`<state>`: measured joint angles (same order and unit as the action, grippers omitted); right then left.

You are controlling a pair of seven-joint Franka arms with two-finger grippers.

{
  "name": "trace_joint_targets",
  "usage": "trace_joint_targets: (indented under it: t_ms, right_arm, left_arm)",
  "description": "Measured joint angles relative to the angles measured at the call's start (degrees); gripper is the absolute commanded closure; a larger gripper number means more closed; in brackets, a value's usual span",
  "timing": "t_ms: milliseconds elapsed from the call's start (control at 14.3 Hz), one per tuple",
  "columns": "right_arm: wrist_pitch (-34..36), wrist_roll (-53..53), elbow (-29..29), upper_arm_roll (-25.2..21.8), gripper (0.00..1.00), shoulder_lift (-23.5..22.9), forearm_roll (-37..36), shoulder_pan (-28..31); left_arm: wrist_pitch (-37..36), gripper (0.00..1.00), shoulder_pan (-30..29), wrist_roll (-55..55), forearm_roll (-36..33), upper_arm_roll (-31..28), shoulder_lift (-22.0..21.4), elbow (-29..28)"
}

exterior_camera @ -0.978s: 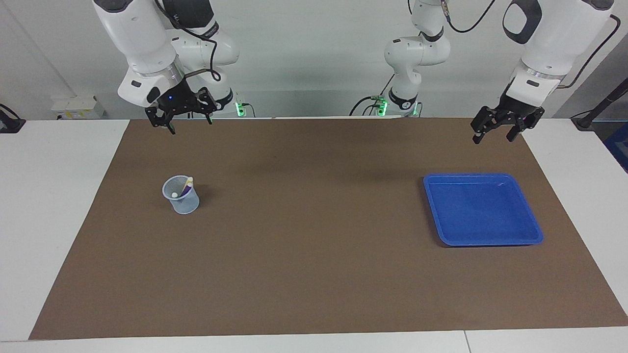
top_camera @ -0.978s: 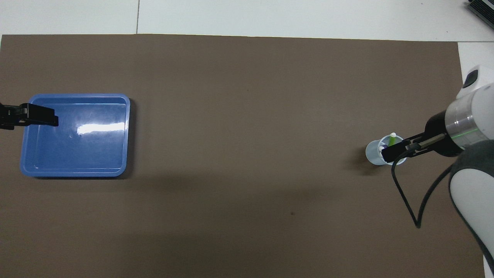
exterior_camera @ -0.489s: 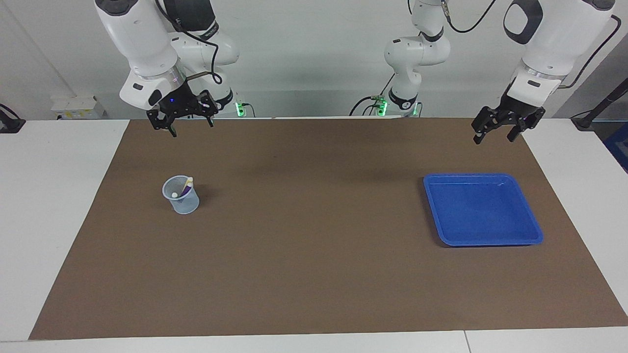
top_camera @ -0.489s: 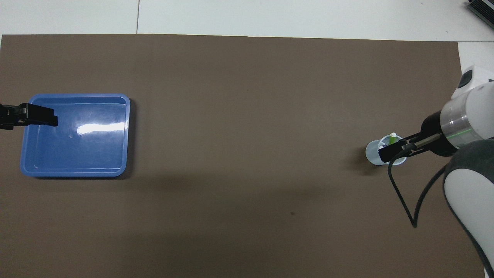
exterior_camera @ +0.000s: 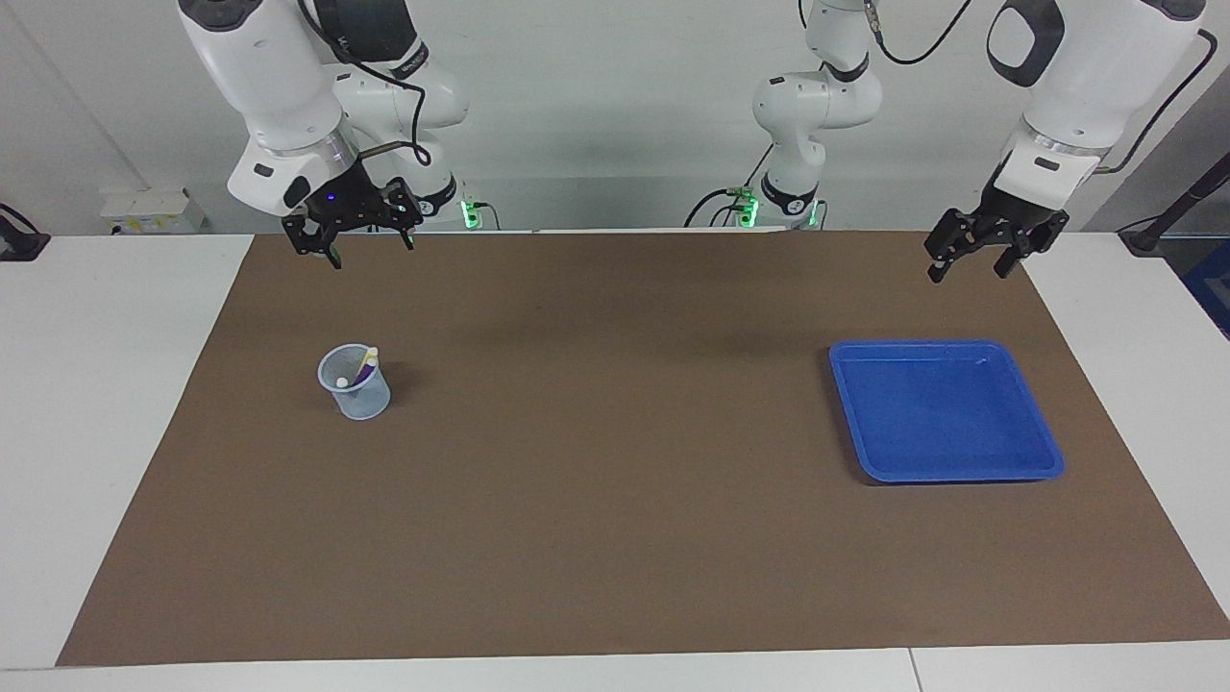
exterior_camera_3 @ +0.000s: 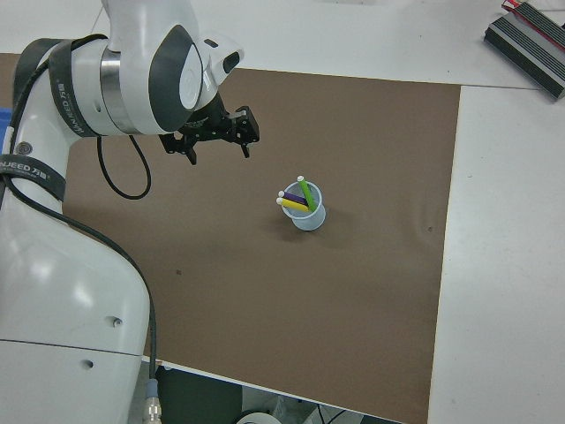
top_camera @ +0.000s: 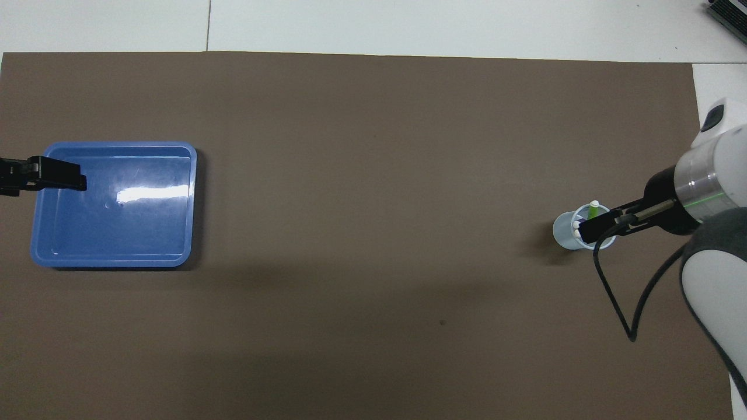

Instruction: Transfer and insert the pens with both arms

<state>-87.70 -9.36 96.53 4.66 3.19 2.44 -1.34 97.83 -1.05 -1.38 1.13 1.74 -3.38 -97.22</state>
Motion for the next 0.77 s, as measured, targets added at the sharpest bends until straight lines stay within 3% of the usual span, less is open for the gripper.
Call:
trace_joint_targets:
  t_ms: [769]
  right_arm:
    - [0.2, 4.6, -0.1, -0.4, 0.0, 0.0, -1.4, -0.2]
  left_arm:
    - [0.0, 0.0, 0.0, 0.0, 0.0, 0.0, 0.0, 0.0]
